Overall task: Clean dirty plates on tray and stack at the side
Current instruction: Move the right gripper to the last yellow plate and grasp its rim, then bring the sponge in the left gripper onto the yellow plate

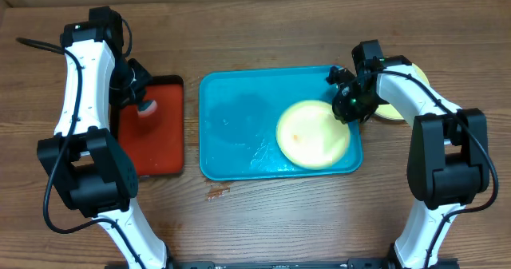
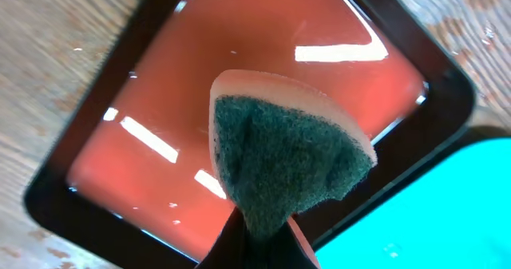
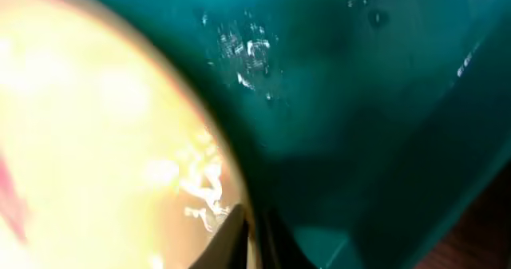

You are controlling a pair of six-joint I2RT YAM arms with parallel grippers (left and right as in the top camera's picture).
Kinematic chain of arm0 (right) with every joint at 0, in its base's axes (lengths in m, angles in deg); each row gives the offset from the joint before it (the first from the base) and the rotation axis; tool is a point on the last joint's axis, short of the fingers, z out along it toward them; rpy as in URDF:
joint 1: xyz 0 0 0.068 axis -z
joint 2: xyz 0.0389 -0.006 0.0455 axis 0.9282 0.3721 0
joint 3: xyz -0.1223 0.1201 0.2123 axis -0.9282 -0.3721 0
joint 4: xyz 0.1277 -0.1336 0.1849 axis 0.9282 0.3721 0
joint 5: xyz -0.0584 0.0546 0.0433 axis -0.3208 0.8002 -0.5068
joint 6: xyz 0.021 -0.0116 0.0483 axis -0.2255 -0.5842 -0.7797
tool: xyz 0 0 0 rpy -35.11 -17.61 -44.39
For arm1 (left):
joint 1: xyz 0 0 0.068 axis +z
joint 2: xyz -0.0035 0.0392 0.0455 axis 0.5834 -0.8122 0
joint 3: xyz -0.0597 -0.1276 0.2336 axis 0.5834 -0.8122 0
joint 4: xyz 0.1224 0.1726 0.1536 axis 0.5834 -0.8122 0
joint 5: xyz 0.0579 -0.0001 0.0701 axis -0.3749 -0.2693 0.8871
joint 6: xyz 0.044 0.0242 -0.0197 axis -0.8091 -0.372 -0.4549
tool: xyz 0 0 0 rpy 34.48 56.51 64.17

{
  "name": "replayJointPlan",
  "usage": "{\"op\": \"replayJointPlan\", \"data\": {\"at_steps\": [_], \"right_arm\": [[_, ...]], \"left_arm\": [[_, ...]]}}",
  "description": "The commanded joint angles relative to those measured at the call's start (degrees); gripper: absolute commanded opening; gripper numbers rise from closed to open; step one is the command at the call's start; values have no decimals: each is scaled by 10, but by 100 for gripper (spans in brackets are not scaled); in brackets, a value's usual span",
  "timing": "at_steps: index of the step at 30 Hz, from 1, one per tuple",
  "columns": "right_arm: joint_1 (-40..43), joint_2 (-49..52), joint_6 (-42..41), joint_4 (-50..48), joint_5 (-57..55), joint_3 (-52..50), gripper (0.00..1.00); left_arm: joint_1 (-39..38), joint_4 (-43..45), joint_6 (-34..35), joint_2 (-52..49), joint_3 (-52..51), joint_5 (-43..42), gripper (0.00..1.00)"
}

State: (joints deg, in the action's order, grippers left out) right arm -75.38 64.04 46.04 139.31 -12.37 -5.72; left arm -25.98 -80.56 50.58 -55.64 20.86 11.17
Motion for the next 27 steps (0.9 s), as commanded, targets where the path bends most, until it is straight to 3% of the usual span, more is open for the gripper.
{"op": "replayJointPlan", "data": {"at_steps": [1,7,13,15,17,27], "right_arm": [[0,-7,-77,-9,34,-1,4],[-11,-7,-148,-16,104,-1,4],[-44,-7,-248,-57,102,-1,4],[-56,-7,-259,-69,102,-1,11],[-70,-7,-259,-77,96,-1,29],[-117,-7,-276,-85,-20,-1,30]], "left_arm": [[-15,2,-32,5,-2,-48,4],[-68,4,-38,5,-2,-64,4],[-153,19,-38,5,-2,-73,4],[-182,30,-32,5,-3,-74,4],[-213,45,-22,5,-3,-74,4],[-332,117,27,-16,-5,-72,4]]}}
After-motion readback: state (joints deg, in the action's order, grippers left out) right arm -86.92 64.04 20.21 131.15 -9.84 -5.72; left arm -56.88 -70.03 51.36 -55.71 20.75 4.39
